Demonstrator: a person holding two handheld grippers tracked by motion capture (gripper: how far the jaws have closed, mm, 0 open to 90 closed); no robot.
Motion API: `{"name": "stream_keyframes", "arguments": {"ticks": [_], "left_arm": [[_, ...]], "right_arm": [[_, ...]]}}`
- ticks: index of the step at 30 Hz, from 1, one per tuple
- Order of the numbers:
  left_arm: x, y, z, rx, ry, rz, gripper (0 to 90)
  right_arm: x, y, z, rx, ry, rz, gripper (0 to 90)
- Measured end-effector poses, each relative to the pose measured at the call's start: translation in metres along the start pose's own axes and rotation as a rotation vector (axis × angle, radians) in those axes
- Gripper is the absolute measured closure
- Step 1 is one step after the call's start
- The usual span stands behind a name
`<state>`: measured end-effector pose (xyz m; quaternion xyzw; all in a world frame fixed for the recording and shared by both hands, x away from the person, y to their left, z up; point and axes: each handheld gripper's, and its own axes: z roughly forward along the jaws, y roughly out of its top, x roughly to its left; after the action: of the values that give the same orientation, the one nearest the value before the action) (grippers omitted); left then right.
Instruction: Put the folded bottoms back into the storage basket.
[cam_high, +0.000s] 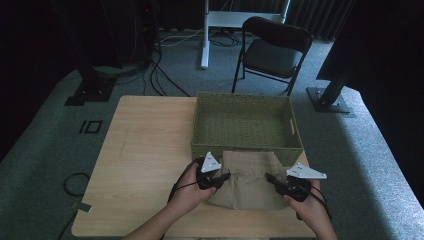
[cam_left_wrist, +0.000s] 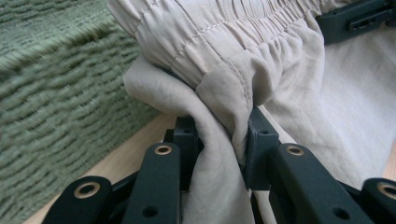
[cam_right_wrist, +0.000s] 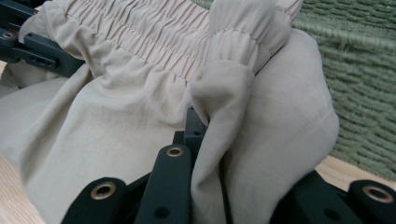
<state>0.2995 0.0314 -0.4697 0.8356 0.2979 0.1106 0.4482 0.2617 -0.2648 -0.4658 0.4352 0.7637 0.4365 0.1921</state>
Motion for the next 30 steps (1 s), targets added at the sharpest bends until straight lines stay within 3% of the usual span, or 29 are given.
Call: {"name": "stream_keyframes", "arguments": {"ticks": [11, 20, 30], "left_arm": [[0.014, 0.021, -0.008, -0.046, -0.004, -0.012, 73.0], [0.022, 0.042, -0.012, -0.062, 0.005, 0.005, 72.9], [0.033, 0.062, -0.017, -0.094, 0.013, 0.014, 72.9]], "right_arm": [[-0.007, 0.023, -0.003, -0.053, 0.030, 0.019, 78.1], [-0.016, 0.044, -0.005, -0.084, 0.041, 0.021, 78.0], [-0.023, 0.071, -0.006, -0.106, 0.036, -0.008, 78.0]]}}
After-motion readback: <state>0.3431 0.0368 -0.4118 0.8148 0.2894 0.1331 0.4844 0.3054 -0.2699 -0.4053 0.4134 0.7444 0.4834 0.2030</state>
